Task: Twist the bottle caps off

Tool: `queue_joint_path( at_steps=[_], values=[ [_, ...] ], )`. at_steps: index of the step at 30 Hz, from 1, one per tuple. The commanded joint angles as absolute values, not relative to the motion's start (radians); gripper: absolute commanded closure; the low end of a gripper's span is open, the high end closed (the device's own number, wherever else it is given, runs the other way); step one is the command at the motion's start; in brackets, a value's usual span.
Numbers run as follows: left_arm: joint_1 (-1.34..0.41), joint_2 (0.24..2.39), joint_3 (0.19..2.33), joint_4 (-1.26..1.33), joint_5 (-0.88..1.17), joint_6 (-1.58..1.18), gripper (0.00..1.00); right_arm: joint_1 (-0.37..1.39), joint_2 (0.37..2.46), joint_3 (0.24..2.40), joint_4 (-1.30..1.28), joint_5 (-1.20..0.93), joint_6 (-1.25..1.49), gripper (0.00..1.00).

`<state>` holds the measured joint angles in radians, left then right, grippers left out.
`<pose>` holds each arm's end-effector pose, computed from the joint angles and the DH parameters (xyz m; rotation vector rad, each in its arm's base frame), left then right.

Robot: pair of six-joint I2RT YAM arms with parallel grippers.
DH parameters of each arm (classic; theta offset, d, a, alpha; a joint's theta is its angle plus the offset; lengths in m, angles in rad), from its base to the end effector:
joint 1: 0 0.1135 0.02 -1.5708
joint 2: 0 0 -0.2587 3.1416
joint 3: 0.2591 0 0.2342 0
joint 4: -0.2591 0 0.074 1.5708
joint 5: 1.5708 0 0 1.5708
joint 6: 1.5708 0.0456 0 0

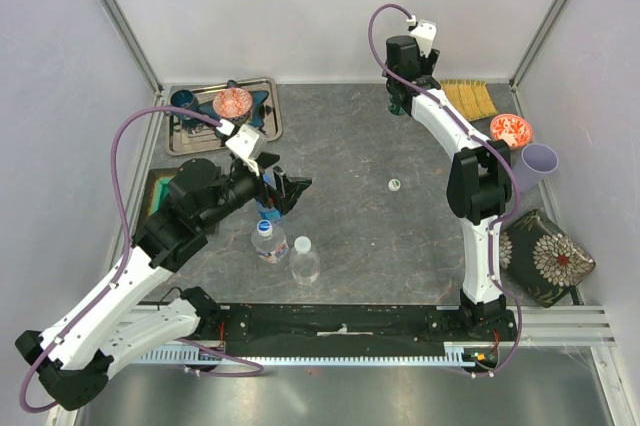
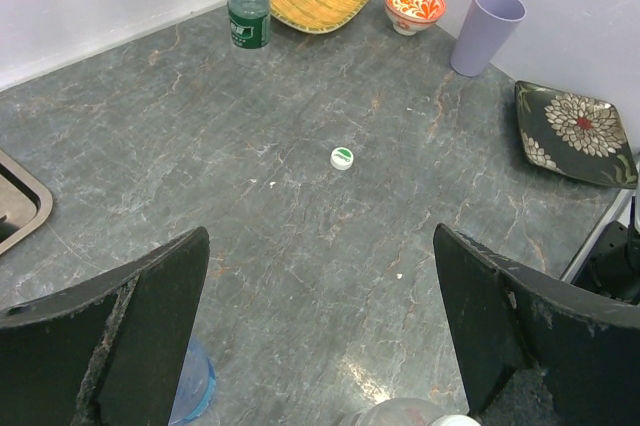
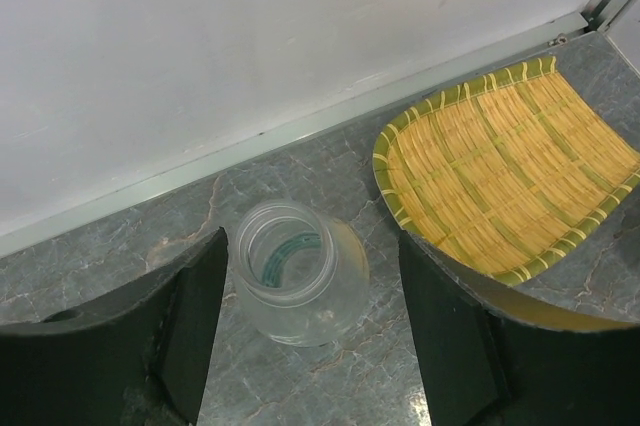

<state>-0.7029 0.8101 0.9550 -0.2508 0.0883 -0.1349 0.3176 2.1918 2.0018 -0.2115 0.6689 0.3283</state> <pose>0.1315 -0.1167 0.3803 0.5489 1.6359 -0.7003 0.4888 0.1309 0.2972 0.4331 1.8380 -0.2199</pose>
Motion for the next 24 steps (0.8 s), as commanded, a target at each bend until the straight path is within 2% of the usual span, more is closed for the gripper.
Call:
queue_joint_path(
  at_steps=[1, 6, 17, 24],
  values=[
    [-0.704, 0.807, 0.946, -0.221, 0.101, -0.135, 0.00, 0.314, 2.174, 2.037, -0.207, 0.657, 0.342, 0.21],
    [-0.704, 0.807, 0.945, -0.219, 0.104, -0.137, 0.00, 0.314, 2.174, 2.037, -0.210, 0.644, 0.347, 0.15],
    [-0.704, 0.789, 0.940, -0.225, 0.098, -0.130, 0.00, 0.322, 2.109, 2.008, -0.244, 0.588, 0.368, 0.11],
    [-0.704, 0.750, 0.945, -0.244, 0.032, -0.127, 0.00, 0.340, 1.890, 1.760, -0.268, 0.561, 0.405, 0.10]
  ],
)
